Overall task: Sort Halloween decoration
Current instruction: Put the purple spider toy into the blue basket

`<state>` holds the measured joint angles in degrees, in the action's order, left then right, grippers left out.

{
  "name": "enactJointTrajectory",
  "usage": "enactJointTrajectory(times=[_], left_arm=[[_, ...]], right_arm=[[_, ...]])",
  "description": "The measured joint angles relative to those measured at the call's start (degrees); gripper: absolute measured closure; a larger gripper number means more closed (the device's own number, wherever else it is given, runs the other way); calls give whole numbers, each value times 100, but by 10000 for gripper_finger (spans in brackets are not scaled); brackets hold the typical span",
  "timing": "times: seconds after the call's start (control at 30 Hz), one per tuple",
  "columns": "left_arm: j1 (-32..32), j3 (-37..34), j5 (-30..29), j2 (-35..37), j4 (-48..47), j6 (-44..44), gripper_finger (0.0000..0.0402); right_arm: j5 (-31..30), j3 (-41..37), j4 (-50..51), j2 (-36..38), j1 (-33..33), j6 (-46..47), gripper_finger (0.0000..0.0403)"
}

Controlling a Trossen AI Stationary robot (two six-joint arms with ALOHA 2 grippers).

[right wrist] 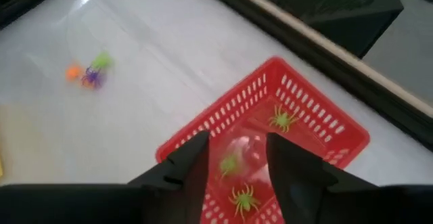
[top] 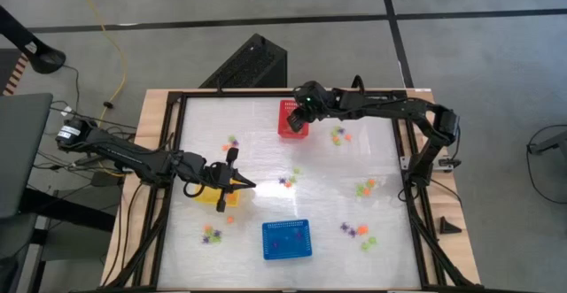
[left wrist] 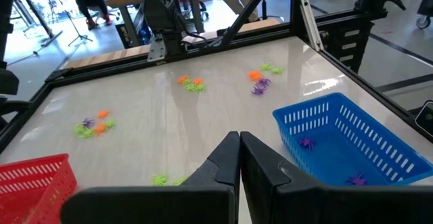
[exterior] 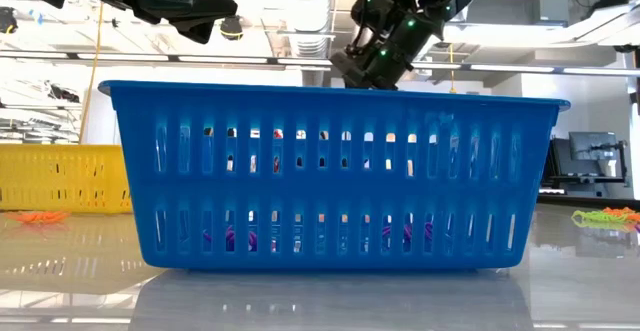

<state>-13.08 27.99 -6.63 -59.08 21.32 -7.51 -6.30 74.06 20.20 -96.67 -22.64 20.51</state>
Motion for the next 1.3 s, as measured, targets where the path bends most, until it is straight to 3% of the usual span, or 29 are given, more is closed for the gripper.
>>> enactJointTrajectory(times=[0.23, 0.43, 0.53, 0.63, 0.7, 0.77, 0.9, 1.07, 1.3], left_arm=[[0, 0, 2, 1, -262, 7, 401], [0, 0, 35, 1, -626, 344, 401], [-5, 0, 45, 1, -912, 737, 401], [-151, 39, 257, 1, -1124, 1214, 401], [-462, 259, 377, -1, -1763, 1422, 401], [-884, 611, 80, -10, -2601, 1821, 401], [-1769, 1219, -521, -268, -4171, 3059, 401], [-2591, 1447, -92, -620, -4883, 4700, 401], [-2901, 1445, -108, -705, -5690, 6168, 397]], right_arm=[[388, -4, 340, 40, 598, 94, 201], [593, -4, 614, 42, 1850, 143, 217], [45, -4, 732, 42, 2642, -44, 225], [-1256, -4, 962, 42, 3454, -36, 235], [-2070, -23, 1017, 42, 3937, 25, 241], [-2494, -48, 1038, 42, 4335, 42, 246], [-2605, 10, 998, 54, 4814, -227, 254], [-2632, 26, 920, 200, 5074, -231, 258], [-2540, 26, 914, 370, 5316, 522, 261]])
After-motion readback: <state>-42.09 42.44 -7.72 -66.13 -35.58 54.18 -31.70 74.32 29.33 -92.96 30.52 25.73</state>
